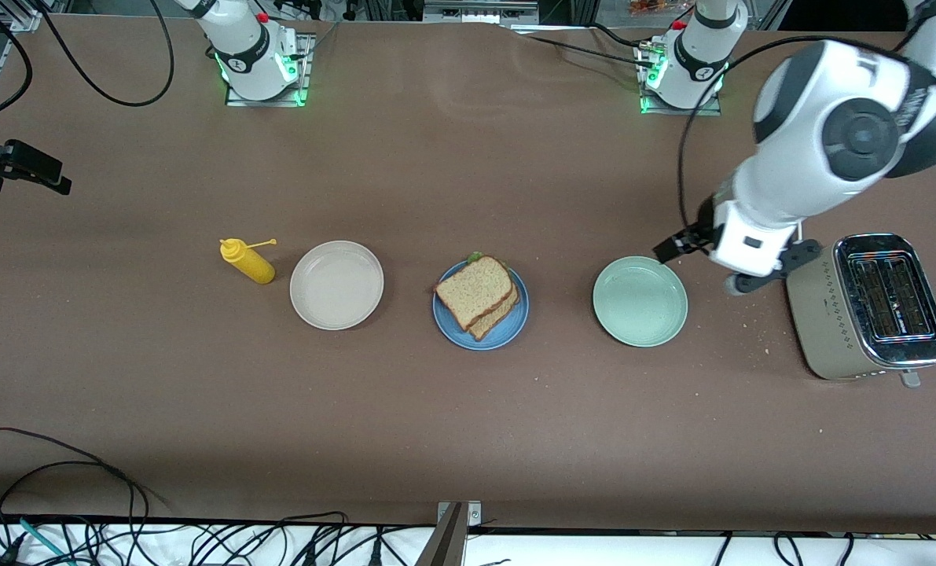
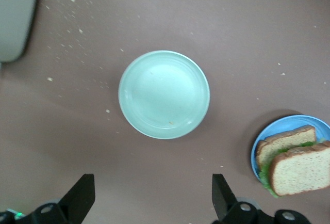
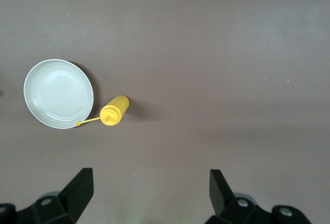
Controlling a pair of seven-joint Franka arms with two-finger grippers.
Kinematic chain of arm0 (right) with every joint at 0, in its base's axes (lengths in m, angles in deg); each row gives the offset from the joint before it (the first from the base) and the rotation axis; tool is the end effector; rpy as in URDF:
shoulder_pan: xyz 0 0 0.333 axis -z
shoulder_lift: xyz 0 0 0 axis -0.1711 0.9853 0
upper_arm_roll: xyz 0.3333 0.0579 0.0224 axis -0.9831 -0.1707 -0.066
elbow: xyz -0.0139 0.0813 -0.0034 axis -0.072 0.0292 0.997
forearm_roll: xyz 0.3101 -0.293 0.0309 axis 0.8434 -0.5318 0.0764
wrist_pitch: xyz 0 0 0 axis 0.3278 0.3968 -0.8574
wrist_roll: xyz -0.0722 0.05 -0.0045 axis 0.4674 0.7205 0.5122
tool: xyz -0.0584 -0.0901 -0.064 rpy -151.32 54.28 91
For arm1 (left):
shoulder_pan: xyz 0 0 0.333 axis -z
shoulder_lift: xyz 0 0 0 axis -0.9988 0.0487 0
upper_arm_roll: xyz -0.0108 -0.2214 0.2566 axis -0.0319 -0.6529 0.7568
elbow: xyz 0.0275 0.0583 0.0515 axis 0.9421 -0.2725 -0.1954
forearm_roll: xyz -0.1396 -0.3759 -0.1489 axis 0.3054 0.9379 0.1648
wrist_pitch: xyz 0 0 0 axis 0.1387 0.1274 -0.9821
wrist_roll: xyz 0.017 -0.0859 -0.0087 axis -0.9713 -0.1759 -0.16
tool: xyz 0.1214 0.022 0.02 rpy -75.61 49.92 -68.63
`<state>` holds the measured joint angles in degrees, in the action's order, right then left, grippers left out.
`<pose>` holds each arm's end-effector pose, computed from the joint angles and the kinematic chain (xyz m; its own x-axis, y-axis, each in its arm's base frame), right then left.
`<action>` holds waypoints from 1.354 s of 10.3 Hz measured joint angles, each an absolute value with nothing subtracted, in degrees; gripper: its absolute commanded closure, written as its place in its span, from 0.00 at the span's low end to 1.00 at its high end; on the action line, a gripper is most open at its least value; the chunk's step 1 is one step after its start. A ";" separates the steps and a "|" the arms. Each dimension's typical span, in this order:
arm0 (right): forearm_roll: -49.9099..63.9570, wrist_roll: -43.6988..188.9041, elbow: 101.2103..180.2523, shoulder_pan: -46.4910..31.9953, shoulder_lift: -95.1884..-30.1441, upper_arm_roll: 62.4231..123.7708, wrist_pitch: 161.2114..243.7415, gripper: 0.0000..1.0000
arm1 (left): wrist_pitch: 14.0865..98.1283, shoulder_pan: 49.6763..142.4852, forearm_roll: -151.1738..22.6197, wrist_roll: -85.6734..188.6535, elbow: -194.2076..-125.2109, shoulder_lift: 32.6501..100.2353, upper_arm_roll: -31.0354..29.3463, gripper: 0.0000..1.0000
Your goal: Make sandwich in blue plate with both arms
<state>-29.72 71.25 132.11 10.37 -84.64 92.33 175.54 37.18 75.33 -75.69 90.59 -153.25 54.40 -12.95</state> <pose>0.5920 -0.0530 0.6097 0.9980 -0.0267 -0.0572 -0.0270 -0.9996 -0.0047 0.6252 -0.1763 0.4841 0.8823 0.4498 -0.1386 0.4503 -0.8924 -0.0298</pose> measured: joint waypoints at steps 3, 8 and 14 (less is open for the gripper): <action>-29.77 70.86 132.11 10.37 -84.62 92.34 174.98 0.00 | 33.33 68.79 -75.72 79.76 -150.67 53.69 -12.68 0.00; -29.77 70.80 132.10 10.37 -84.61 92.34 174.59 0.00 | 30.31 63.57 -75.73 67.61 -149.99 52.62 -12.71 0.00; -29.77 70.78 132.10 10.36 -84.61 92.34 174.56 0.00 | 29.95 70.29 -75.73 65.09 -149.99 51.98 -4.26 0.00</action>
<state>-29.77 70.78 132.10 10.36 -84.61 92.34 174.56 29.95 70.29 -75.73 65.09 -149.99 51.98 -4.26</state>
